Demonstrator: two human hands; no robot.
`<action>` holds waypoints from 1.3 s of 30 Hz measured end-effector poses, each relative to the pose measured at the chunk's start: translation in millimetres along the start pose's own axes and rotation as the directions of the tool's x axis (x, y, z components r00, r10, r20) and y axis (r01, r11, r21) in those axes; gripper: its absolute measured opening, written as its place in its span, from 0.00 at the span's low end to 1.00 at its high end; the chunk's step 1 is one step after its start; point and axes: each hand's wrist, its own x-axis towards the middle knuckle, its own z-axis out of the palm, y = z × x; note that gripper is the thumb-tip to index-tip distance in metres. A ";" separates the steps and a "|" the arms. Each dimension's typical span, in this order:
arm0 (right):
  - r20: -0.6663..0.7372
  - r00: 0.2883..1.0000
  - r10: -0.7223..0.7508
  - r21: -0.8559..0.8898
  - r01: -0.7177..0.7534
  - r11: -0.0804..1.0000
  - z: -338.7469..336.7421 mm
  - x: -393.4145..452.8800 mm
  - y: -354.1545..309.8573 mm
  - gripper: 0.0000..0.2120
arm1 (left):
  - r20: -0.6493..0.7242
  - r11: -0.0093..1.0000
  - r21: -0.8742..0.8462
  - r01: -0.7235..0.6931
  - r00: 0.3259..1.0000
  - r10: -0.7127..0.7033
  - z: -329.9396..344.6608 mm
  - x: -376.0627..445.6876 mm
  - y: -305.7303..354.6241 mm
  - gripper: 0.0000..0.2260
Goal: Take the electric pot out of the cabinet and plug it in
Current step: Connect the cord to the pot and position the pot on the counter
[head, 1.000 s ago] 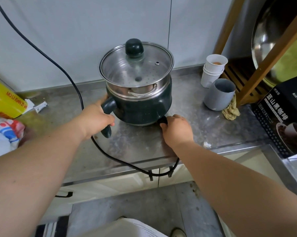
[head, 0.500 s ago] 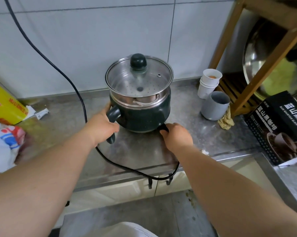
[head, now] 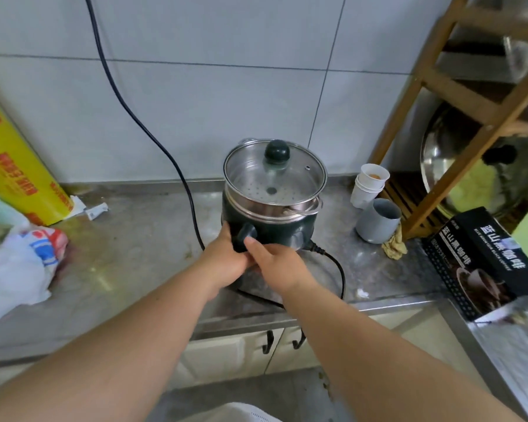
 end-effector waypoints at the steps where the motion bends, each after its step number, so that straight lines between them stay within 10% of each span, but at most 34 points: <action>1: 0.012 1.000 0.017 0.019 -0.018 1.000 4.3 -0.4 -1.7 0.23 | 0.039 1.000 0.008 0.011 0.999 -0.011 1.1 -3.3 -1.3 0.37; 9: -0.138 0.969 0.205 0.267 -0.163 0.950 31.3 5.4 -12.8 0.07 | 0.035 0.981 -0.181 0.070 0.997 -0.065 -22.9 -4.4 -27.3 0.24; 19: -0.293 0.914 0.282 0.371 -0.163 0.914 -1.7 -4.0 1.4 0.13 | 0.167 0.733 -0.581 0.354 0.933 -0.319 -35.4 24.7 -44.4 0.20; 32: -0.286 0.956 0.066 0.254 0.010 0.967 -47.4 -8.6 -5.9 0.16 | 0.002 0.676 -0.648 0.349 0.890 -0.457 -38.8 77.5 -30.0 0.04; 39: -0.183 0.983 -0.032 0.243 0.077 0.967 -64.5 -8.6 -10.9 0.17 | 0.144 0.686 -0.691 0.226 0.974 -0.176 -64.7 92.3 -22.5 0.10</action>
